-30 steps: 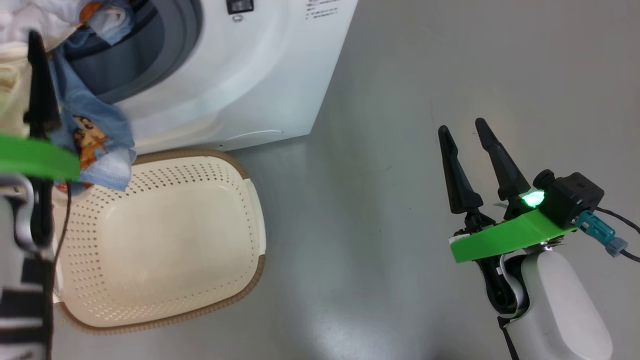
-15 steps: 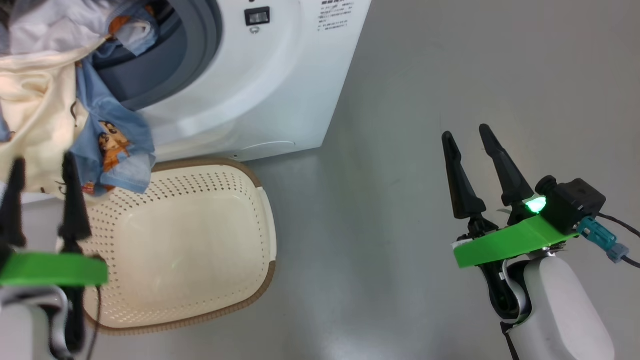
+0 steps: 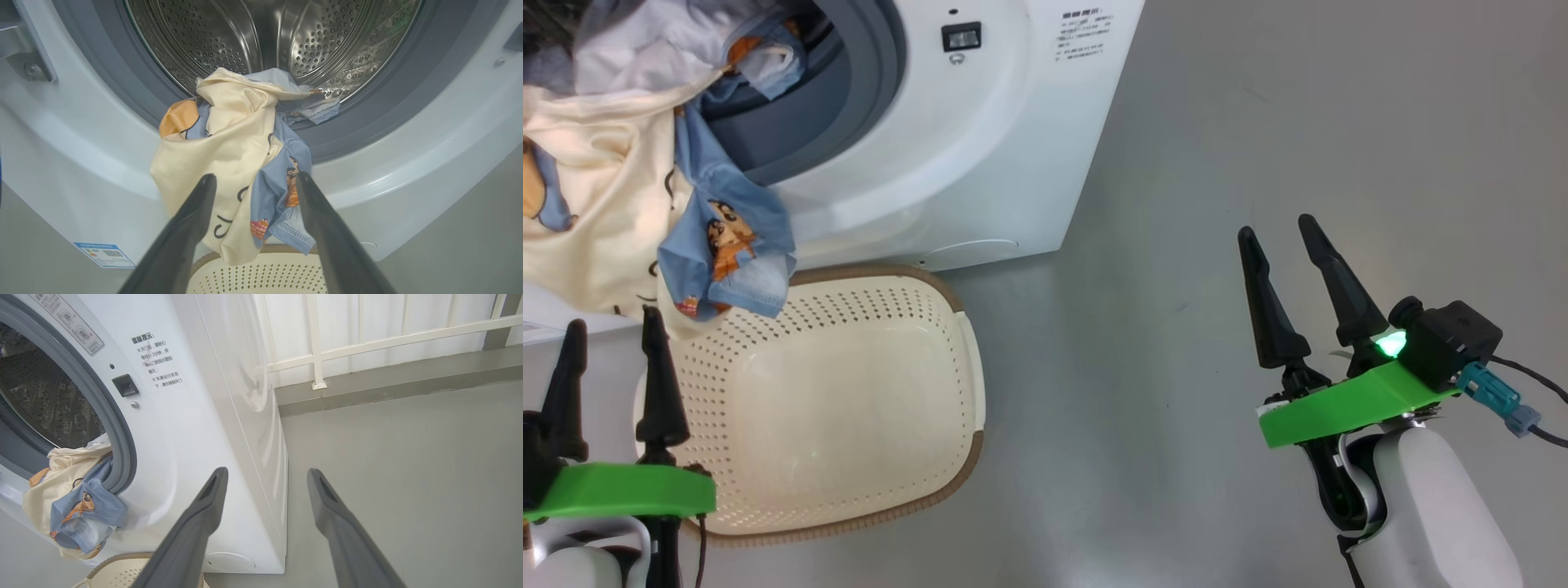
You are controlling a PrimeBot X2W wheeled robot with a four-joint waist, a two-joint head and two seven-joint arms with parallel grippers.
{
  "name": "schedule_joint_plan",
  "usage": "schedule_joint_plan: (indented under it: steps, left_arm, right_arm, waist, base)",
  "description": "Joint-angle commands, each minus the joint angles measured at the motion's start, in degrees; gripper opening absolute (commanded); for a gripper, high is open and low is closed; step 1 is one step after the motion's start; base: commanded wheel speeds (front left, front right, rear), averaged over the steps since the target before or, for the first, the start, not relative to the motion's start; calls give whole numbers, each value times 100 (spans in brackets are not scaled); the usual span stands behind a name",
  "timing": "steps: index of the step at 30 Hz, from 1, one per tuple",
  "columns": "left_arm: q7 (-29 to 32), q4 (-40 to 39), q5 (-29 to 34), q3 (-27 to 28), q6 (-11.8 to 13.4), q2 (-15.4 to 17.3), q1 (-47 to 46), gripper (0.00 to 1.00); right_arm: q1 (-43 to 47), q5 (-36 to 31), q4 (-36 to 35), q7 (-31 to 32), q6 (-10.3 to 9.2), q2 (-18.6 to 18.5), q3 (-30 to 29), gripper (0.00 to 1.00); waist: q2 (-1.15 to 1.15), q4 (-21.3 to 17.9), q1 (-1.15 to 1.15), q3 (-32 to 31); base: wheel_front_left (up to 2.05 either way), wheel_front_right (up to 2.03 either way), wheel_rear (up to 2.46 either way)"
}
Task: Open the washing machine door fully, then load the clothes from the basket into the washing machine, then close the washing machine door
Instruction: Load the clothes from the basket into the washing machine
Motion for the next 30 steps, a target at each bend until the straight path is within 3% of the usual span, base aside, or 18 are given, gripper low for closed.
schedule_joint_plan:
  steps: [1,11,21,30]
  left_arm:
    - [-30,-144,49,202,-24,87,97,100]
    - [-30,590,-36,-41,-36,255,-123,100]
    - [-27,2251,-311,-712,-38,754,-1236,100]
    - [-29,3549,-511,-920,-39,993,-2266,100]
  right_arm:
    - [138,-81,-139,-27,14,32,131,100]
    - [146,-93,-106,-27,14,32,187,100]
    - [58,-47,-119,-27,14,32,290,100]
    - [28,3,-177,-27,14,32,272,100]
  waist:
    - [0,4,0,-12]
    - [0,-22,0,-30]
    - [0,-153,0,159]
    - [0,-338,0,341]
  base:
    - [0,0,0]
    - [0,0,0]
    - [0,0,0]
    - [0,0,0]
